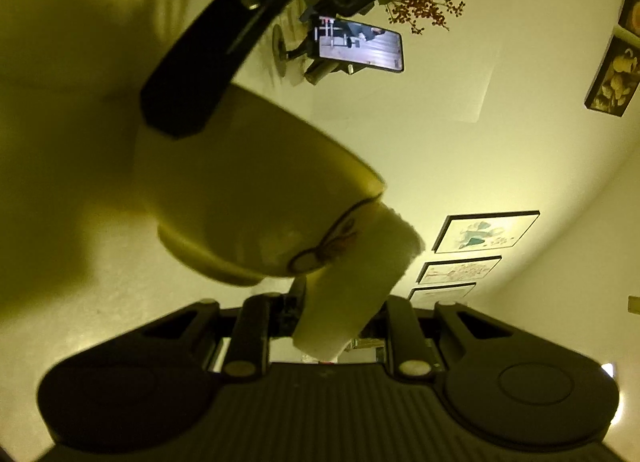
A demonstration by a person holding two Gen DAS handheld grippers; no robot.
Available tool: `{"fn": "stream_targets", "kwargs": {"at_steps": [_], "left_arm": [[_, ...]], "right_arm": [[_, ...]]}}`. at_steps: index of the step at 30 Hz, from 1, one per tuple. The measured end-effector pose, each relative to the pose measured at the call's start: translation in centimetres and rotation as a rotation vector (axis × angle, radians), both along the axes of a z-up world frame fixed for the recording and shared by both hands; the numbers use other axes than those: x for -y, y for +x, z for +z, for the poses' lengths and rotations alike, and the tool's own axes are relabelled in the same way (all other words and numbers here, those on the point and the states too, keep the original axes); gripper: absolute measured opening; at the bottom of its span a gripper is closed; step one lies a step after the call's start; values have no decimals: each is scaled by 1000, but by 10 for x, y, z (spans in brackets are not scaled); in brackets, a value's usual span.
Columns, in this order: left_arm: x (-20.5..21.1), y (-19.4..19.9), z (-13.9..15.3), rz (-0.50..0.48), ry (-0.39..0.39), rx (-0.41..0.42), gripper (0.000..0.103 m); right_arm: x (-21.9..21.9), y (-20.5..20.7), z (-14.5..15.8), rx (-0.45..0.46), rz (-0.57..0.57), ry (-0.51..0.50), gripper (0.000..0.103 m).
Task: Clean bowl
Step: 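Scrub the sponge over the bowl's outer wall with the right tool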
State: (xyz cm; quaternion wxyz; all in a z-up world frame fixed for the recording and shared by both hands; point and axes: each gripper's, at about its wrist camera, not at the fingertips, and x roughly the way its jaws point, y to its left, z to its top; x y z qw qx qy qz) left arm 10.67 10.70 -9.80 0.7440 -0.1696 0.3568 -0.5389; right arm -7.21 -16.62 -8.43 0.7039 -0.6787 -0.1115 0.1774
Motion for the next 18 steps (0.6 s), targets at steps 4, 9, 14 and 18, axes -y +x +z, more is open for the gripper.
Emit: {"fn": "stream_targets", "kwargs": {"at_steps": [4, 9, 14, 18], "left_arm": [[-1, 0, 1, 0, 1, 1, 51], [-1, 0, -2, 0, -1, 0, 51], [1, -2, 0, 1, -10, -10, 52], [-2, 0, -3, 1, -14, -15, 52]], "right_arm": [[0, 2, -6, -8, -7, -4, 21], [-3, 7, -12, -46, -28, -22, 21], [-7, 7, -16, -56, -29, -49, 17], [-13, 11, -10, -53, -29, -36, 16]]}}
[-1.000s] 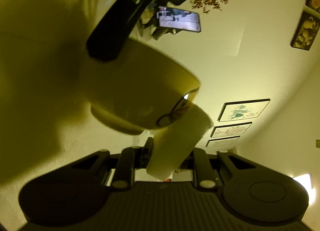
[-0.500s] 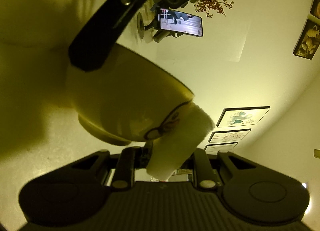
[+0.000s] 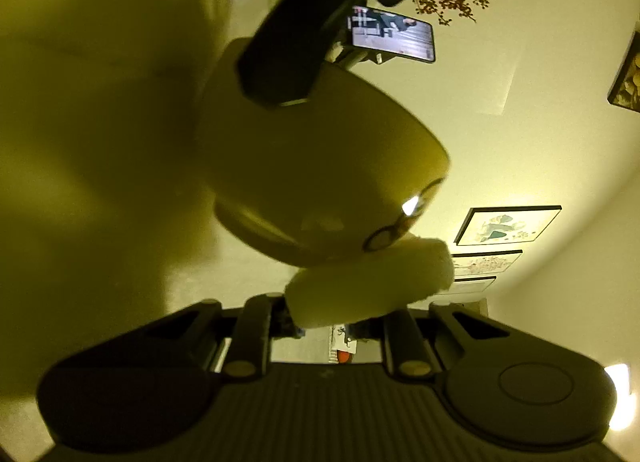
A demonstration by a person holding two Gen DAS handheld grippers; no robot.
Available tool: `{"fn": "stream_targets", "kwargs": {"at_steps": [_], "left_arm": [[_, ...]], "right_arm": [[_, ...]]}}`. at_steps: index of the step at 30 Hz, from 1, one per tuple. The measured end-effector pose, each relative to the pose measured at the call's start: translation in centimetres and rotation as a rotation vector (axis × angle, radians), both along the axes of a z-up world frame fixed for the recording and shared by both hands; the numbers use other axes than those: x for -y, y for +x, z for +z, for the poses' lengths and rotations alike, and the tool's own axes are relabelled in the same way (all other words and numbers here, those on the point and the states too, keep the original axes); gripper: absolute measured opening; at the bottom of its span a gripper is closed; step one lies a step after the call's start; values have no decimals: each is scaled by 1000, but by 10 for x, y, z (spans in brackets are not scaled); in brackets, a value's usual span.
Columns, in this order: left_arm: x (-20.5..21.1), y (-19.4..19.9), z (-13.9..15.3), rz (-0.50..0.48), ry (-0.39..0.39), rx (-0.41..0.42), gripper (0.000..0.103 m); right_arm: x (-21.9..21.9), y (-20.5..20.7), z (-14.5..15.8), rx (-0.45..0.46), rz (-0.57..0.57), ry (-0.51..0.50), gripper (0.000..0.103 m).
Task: Clean bowl
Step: 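Scrub the sponge over the bowl's outer wall with the right tool, then pull the sponge away from the bowl with the right tool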
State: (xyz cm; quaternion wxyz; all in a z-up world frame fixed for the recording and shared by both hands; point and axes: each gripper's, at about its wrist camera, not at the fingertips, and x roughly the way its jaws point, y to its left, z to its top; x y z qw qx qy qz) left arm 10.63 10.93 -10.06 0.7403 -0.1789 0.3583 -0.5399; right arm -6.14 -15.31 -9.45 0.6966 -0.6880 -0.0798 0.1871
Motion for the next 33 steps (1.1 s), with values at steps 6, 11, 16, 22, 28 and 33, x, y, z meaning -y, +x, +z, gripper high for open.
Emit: {"fn": "stream_targets", "kwargs": {"at_steps": [6, 11, 16, 22, 28, 33], "left_arm": [[4, -2, 7, 0, 1, 0, 52], [2, -2, 5, 0, 1, 1, 52], [-1, -1, 5, -1, 1, 0, 52], [0, -2, 5, -1, -4, -4, 52], [-1, -2, 4, -1, -5, -6, 52], [0, -1, 2, -2, -7, -8, 52]], "right_arm": [[-8, 4, 7, 43, 7, -2, 16], [-9, 5, 4, 43, 0, -5, 17], [-4, 12, 15, -99, -130, 103, 17], [12, 24, 39, -251, -266, 307, 33], [42, 30, 57, -415, -406, 500, 37], [68, 33, 81, -533, -453, 771, 37]]}}
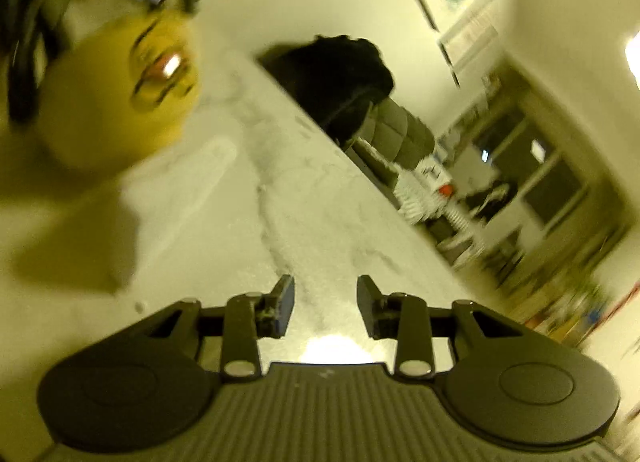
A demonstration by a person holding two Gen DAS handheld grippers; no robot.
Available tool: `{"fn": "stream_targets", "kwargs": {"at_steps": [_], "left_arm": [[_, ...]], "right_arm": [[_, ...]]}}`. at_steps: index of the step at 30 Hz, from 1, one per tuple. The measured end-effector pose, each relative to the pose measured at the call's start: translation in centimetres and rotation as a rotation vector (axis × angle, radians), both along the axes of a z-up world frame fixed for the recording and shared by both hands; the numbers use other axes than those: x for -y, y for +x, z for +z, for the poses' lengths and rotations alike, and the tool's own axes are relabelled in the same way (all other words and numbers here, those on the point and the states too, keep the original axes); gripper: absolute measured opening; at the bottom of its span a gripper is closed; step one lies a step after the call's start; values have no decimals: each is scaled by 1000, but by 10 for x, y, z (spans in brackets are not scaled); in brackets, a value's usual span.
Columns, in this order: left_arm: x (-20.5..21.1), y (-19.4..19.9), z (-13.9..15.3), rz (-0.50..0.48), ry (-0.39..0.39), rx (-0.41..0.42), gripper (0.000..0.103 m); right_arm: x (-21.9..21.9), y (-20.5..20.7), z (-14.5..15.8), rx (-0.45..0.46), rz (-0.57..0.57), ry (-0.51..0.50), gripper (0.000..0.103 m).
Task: Clean bowl
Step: 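Pull the sponge away from the bowl with the right tool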
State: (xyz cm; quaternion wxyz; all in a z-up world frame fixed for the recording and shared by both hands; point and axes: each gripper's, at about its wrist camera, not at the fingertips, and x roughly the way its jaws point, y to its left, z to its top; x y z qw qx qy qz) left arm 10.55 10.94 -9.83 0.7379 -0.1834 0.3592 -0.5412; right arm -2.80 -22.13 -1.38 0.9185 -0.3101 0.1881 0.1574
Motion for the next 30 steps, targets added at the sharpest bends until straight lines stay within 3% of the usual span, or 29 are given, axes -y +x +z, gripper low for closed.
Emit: {"fn": "stream_targets", "kwargs": {"at_steps": [8, 10, 18, 25, 30], "left_arm": [[1, 1, -1, 0, -3, -2, 52], [3, 1, -1, 0, -1, -1, 52], [-2, 0, -3, -1, -1, 0, 52], [-3, 2, -4, -3, 0, 1, 52], [-5, 2, -5, -5, 2, 2, 52]], "right_arm": [[47, -40, 24, -122, -6, 583, 44], [43, -42, 27, -135, 0, 646, 44], [29, -61, 19, -202, 5, 641, 45], [15, -52, 8, -256, 10, 647, 45], [0, -34, 2, -258, -59, 628, 45]]}}
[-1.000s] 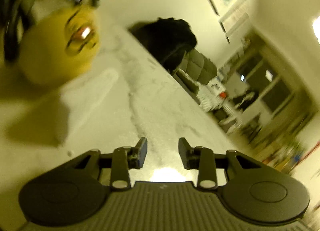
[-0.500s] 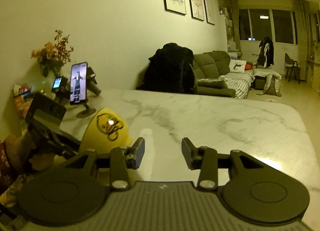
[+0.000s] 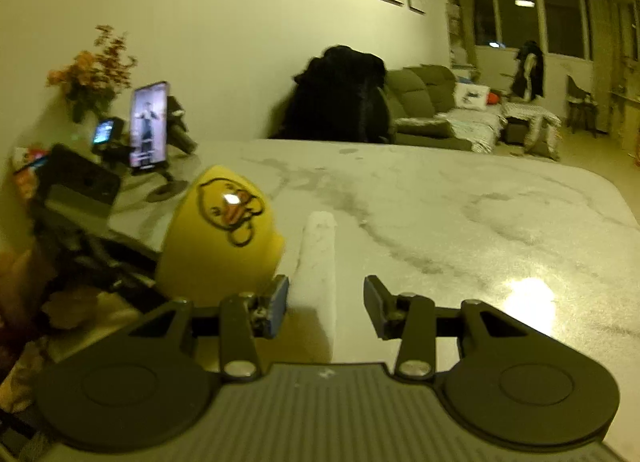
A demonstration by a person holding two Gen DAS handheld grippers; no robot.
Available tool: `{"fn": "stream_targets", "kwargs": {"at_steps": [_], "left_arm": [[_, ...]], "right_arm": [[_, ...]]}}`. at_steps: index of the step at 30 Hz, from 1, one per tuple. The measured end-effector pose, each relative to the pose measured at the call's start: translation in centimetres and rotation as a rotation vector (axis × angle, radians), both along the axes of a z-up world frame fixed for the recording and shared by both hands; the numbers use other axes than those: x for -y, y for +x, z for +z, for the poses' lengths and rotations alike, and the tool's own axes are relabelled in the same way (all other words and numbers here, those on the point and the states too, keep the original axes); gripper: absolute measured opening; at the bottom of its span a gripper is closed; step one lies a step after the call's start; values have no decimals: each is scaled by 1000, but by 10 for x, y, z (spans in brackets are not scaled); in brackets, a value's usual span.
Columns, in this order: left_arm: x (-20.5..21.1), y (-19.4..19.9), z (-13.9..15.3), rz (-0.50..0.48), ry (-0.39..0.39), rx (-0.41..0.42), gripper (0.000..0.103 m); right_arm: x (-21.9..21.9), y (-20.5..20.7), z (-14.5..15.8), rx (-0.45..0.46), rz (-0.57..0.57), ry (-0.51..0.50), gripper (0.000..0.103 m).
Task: Clean bowl
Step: 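Pull the sponge away from the bowl with the right tool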
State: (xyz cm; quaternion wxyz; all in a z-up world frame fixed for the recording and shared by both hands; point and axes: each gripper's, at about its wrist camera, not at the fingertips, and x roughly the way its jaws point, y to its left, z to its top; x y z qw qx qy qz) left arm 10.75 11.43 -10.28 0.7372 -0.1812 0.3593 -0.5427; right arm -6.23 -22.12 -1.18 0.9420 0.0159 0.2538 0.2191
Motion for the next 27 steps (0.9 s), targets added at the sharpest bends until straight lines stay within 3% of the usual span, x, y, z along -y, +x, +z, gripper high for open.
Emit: {"fn": "stream_targets", "kwargs": {"at_steps": [6, 7, 8, 9, 14, 20, 27], "left_arm": [[-1, 0, -1, -1, 0, 0, 52], [-1, 0, -1, -1, 1, 1, 52], [-1, 0, -1, -1, 1, 1, 52], [-1, 0, -1, -1, 1, 1, 52], [0, -1, 0, 1, 10, 10, 52], [6, -7, 3, 6, 49, 51, 52], [12, -14, 5, 19, 82, 85, 52]], "right_arm": [[-9, 20, -8, -5, -26, 14, 40], [-7, 23, -10, -14, -33, 27, 37], [-6, 26, -11, -23, -39, 41, 24], [-3, 30, -12, -31, -42, 52, 18], [12, 51, -1, -51, -14, 88, 18], [21, 78, 23, -121, 120, 194, 18], [61, 93, 15, -150, 226, 486, 19]]}}
